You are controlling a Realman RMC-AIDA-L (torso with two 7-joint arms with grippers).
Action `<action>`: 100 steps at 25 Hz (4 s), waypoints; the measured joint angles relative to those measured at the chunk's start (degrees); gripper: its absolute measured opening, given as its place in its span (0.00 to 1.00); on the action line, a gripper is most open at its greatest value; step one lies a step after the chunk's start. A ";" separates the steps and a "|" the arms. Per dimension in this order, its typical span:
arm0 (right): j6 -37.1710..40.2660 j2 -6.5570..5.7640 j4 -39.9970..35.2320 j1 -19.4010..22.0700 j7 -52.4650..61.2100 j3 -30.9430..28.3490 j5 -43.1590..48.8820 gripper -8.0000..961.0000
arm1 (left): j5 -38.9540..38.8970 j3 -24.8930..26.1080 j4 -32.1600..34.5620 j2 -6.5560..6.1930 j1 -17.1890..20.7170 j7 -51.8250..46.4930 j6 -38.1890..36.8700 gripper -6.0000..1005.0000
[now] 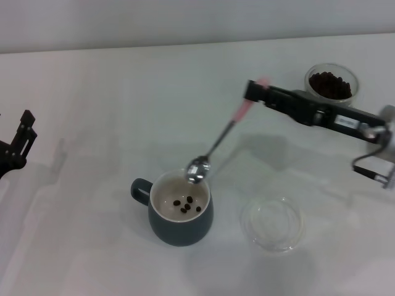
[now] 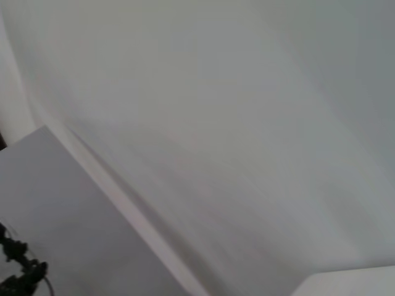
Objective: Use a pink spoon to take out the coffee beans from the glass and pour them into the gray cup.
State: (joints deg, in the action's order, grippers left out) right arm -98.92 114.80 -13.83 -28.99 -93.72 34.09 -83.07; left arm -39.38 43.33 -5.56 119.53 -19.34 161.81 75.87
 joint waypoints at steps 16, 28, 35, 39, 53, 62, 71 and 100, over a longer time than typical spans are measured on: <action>0.00 -4.82 -6.93 10.37 0.88 0.42 0.82 0.16 | 0.01 0.02 0.03 -0.16 -0.70 0.00 -0.03 0.65; 5.42 -3.09 -6.23 11.38 1.04 1.14 5.96 0.16 | 0.00 -0.01 0.03 -0.26 -1.00 0.00 -0.02 0.65; 8.07 -2.53 -5.31 11.18 1.65 1.75 7.26 0.16 | 0.00 0.05 0.21 -0.26 -0.97 0.00 -0.04 0.65; 9.39 -2.47 -3.97 11.00 2.39 1.84 8.01 0.16 | 0.00 0.27 0.34 -0.30 -0.96 0.00 -0.07 0.65; 11.63 -2.36 -3.21 10.94 5.26 1.78 8.01 0.16 | 0.00 0.44 0.62 -0.44 -1.53 0.00 -0.12 0.65; 13.22 -2.28 -2.96 10.80 5.65 1.83 8.00 0.17 | -0.06 0.43 0.64 -0.44 -1.66 0.00 -0.82 0.65; 13.28 -2.23 -2.58 10.53 5.65 1.42 7.87 0.22 | -0.34 0.43 0.65 -0.44 -1.66 0.00 -1.30 0.65; 14.70 -4.77 -5.46 11.12 4.28 -9.05 5.64 0.28 | -0.43 0.56 1.31 -0.45 -1.68 0.00 -1.35 0.65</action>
State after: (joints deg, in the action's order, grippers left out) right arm -84.22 110.03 -19.29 -17.87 -89.44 25.04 -77.42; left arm -39.81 43.89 -4.26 119.08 -21.02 161.80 74.52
